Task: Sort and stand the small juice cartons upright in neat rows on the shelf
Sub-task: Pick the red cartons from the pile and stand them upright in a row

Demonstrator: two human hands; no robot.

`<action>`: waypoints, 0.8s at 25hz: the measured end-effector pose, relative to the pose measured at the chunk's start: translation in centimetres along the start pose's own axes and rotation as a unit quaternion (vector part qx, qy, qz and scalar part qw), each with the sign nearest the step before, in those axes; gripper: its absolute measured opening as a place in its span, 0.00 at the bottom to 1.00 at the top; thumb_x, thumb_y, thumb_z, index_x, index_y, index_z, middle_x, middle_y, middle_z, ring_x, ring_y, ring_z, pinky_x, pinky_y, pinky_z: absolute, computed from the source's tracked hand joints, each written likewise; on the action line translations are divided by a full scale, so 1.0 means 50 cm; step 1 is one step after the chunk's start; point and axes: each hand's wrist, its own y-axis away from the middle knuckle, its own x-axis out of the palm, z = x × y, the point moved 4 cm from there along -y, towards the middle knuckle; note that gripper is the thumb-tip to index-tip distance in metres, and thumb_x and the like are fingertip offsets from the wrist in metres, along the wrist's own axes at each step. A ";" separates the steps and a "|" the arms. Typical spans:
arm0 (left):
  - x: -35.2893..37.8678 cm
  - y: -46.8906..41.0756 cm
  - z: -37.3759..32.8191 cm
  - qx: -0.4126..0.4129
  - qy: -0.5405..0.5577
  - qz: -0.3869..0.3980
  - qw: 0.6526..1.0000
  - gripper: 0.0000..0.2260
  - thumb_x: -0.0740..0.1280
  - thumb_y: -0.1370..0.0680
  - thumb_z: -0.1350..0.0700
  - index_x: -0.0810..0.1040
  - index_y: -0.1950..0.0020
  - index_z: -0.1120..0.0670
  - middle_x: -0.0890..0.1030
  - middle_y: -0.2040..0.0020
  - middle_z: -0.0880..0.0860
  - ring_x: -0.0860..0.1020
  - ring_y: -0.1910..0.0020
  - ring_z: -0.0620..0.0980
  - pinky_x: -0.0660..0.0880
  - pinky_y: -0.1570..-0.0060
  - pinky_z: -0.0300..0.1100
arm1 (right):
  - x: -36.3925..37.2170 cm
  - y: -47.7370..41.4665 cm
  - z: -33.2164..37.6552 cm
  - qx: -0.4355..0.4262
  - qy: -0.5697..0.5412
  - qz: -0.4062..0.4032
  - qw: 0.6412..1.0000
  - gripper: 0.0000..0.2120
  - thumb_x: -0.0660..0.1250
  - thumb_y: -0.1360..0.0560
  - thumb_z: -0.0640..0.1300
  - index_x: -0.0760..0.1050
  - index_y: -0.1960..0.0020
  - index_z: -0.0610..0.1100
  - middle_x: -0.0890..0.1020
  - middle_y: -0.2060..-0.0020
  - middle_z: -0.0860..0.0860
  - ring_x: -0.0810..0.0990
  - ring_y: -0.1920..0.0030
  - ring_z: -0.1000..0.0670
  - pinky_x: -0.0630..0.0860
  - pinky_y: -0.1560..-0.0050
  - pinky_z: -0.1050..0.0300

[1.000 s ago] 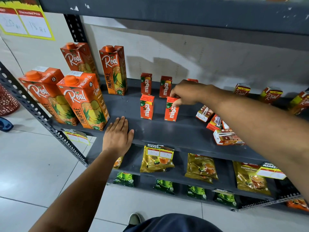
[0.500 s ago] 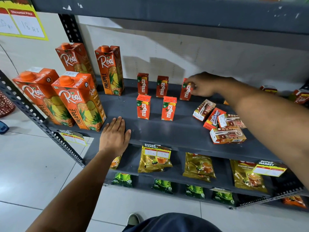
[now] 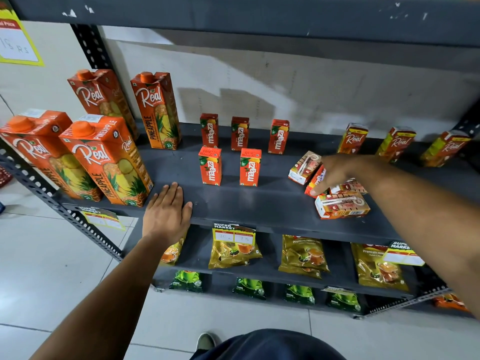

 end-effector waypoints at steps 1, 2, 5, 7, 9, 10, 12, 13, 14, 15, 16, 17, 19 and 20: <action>0.000 0.000 -0.001 -0.001 -0.001 0.001 1.000 0.32 0.45 0.22 0.42 0.67 0.28 0.62 0.67 0.26 0.60 0.62 0.26 0.58 0.58 0.28 0.54 | 0.005 -0.002 0.001 0.001 -0.005 -0.006 1.000 0.50 0.76 0.40 0.66 0.61 0.26 0.48 0.74 0.32 0.47 0.77 0.38 0.44 0.76 0.43 0.48; 0.000 0.001 -0.001 -0.002 -0.001 0.001 1.000 0.32 0.45 0.22 0.42 0.66 0.28 0.62 0.66 0.26 0.60 0.62 0.26 0.58 0.58 0.28 0.54 | 0.006 0.001 0.004 -0.001 -0.002 -0.014 1.000 0.51 0.76 0.39 0.67 0.60 0.25 0.48 0.72 0.31 0.47 0.76 0.36 0.43 0.75 0.43 0.49; 0.000 0.001 -0.001 -0.001 0.003 0.000 1.000 0.32 0.45 0.22 0.42 0.67 0.28 0.62 0.66 0.26 0.59 0.62 0.26 0.58 0.58 0.28 0.54 | -0.009 0.013 0.019 -0.055 0.046 -0.059 0.996 0.51 0.75 0.39 0.66 0.57 0.23 0.50 0.66 0.27 0.46 0.69 0.30 0.43 0.72 0.38 0.47; 0.001 0.001 -0.001 -0.001 0.004 -0.002 1.000 0.32 0.45 0.22 0.42 0.67 0.28 0.61 0.66 0.26 0.59 0.62 0.26 0.58 0.58 0.28 0.54 | -0.025 0.026 0.039 -0.149 0.088 -0.112 0.978 0.37 0.75 0.34 0.59 0.66 0.28 0.53 0.69 0.31 0.48 0.69 0.33 0.44 0.72 0.38 0.47; 0.001 0.001 -0.002 -0.003 0.005 -0.002 1.000 0.32 0.45 0.22 0.42 0.67 0.28 0.61 0.66 0.26 0.59 0.61 0.25 0.58 0.57 0.28 0.54 | -0.028 0.042 0.060 -0.221 0.153 -0.105 0.957 0.22 0.72 0.29 0.47 0.74 0.35 0.55 0.74 0.35 0.51 0.72 0.38 0.47 0.74 0.42 0.48; 0.000 0.001 -0.002 -0.003 0.006 -0.003 1.000 0.32 0.45 0.22 0.42 0.66 0.28 0.61 0.66 0.26 0.59 0.61 0.25 0.58 0.57 0.28 0.54 | -0.022 0.048 0.067 -0.234 0.197 -0.080 0.949 0.22 0.70 0.28 0.42 0.75 0.36 0.56 0.75 0.35 0.52 0.73 0.39 0.48 0.76 0.44 0.50; 0.000 0.002 -0.002 -0.003 0.006 -0.005 1.000 0.32 0.44 0.22 0.42 0.66 0.28 0.61 0.66 0.26 0.59 0.61 0.25 0.58 0.57 0.28 0.54 | -0.012 0.057 0.072 -0.236 0.282 -0.053 0.928 0.26 0.70 0.28 0.38 0.73 0.33 0.57 0.75 0.35 0.52 0.74 0.38 0.48 0.74 0.52 0.56; 0.000 0.002 -0.002 -0.003 0.005 -0.005 1.000 0.33 0.44 0.22 0.41 0.66 0.28 0.61 0.66 0.26 0.59 0.61 0.25 0.57 0.57 0.28 0.54 | -0.010 0.062 0.074 -0.239 0.320 -0.061 0.915 0.28 0.70 0.28 0.38 0.72 0.32 0.56 0.75 0.35 0.52 0.74 0.38 0.48 0.72 0.55 0.57; -0.001 0.002 -0.002 -0.003 0.004 -0.004 1.000 0.33 0.43 0.23 0.41 0.66 0.27 0.61 0.66 0.26 0.59 0.61 0.25 0.57 0.57 0.28 0.54 | -0.007 0.065 0.077 -0.248 0.355 -0.076 0.898 0.29 0.72 0.29 0.39 0.71 0.31 0.56 0.74 0.35 0.52 0.74 0.38 0.48 0.71 0.56 0.56; -0.001 0.002 -0.002 -0.003 0.005 -0.003 1.000 0.33 0.43 0.23 0.41 0.66 0.27 0.61 0.65 0.25 0.59 0.61 0.25 0.57 0.57 0.27 0.53 | -0.004 0.065 0.080 -0.258 0.385 -0.088 0.882 0.29 0.73 0.29 0.41 0.71 0.31 0.56 0.74 0.36 0.51 0.73 0.38 0.47 0.72 0.57 0.55; -0.001 0.002 -0.002 -0.003 0.006 -0.003 1.000 0.33 0.43 0.23 0.41 0.66 0.27 0.61 0.65 0.25 0.59 0.61 0.25 0.57 0.56 0.27 0.53 | -0.001 0.065 0.082 -0.264 0.401 -0.099 0.872 0.29 0.73 0.30 0.43 0.70 0.31 0.56 0.73 0.37 0.51 0.73 0.39 0.47 0.73 0.56 0.54; -0.001 0.001 -0.001 -0.003 0.006 -0.003 1.000 0.33 0.43 0.23 0.41 0.65 0.27 0.61 0.65 0.25 0.59 0.61 0.25 0.57 0.56 0.27 0.53 | 0.000 0.064 0.082 -0.267 0.403 -0.106 0.869 0.28 0.73 0.30 0.44 0.70 0.31 0.56 0.73 0.37 0.51 0.73 0.39 0.47 0.74 0.56 0.54; 0.000 0.001 -0.001 -0.004 0.005 -0.003 1.000 0.33 0.43 0.22 0.41 0.65 0.27 0.61 0.65 0.25 0.59 0.61 0.25 0.57 0.56 0.27 0.53 | 0.003 0.061 0.077 -0.274 0.386 -0.108 0.874 0.28 0.73 0.29 0.46 0.70 0.32 0.56 0.73 0.37 0.51 0.73 0.39 0.48 0.74 0.54 0.54; -0.001 0.001 -0.001 -0.004 0.005 -0.003 1.000 0.33 0.43 0.22 0.41 0.66 0.27 0.61 0.65 0.25 0.58 0.61 0.25 0.57 0.56 0.27 0.53 | 0.003 0.059 0.072 -0.271 0.370 -0.102 0.883 0.28 0.73 0.29 0.47 0.70 0.31 0.56 0.72 0.36 0.51 0.72 0.39 0.48 0.74 0.53 0.54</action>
